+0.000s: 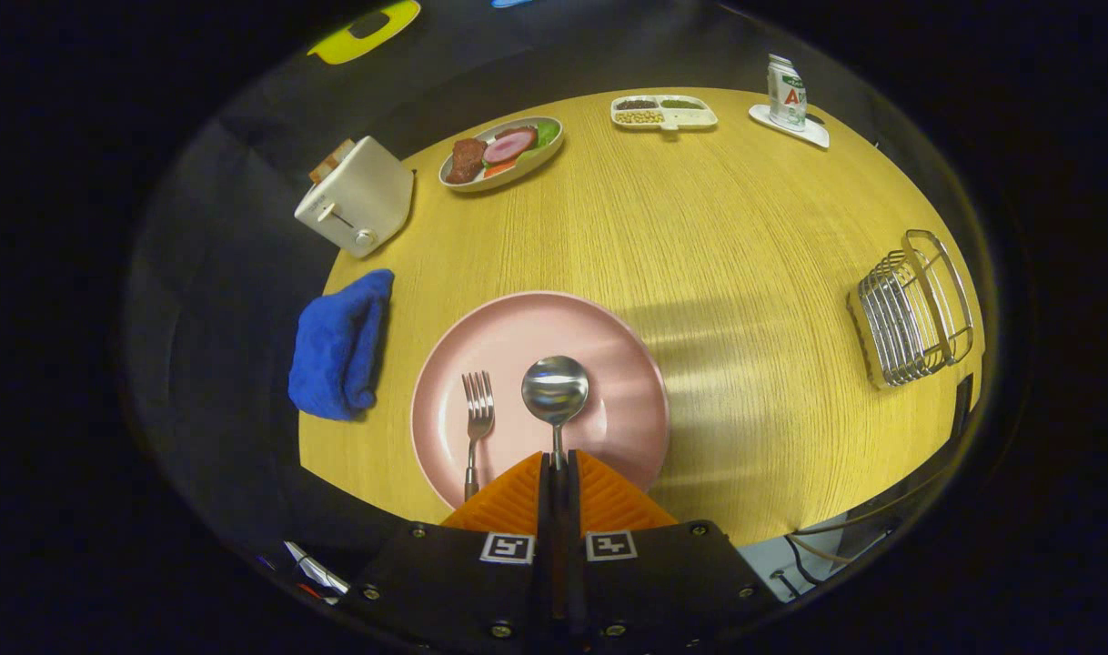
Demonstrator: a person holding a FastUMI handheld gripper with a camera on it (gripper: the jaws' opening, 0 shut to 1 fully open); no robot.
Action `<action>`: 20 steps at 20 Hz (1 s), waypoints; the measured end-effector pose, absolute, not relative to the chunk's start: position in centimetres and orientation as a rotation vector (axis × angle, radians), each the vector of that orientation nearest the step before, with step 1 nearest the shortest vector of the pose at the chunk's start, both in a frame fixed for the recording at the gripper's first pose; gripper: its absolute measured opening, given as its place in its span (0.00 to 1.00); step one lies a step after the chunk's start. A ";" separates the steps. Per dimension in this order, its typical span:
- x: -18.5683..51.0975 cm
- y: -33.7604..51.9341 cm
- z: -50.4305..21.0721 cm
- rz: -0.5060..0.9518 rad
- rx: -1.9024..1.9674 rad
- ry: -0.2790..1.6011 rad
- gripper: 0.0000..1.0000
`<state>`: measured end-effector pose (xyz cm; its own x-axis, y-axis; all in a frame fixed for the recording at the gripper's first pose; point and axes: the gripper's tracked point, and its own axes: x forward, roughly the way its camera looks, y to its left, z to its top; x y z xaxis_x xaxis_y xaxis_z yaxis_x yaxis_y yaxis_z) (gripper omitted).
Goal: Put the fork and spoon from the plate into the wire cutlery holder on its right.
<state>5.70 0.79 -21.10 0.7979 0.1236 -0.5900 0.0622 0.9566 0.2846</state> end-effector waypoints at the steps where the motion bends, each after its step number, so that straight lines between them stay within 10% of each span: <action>1: 5.7 0.6 -20.4 0.038 0.323 0.628 0.07; 20: -2.1 -23.9 -11.5 -0.340 0.655 0.318 0.06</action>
<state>-2.13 -23.95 -11.52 0.8973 -0.2060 -0.3904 0.4034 0.7418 0.5358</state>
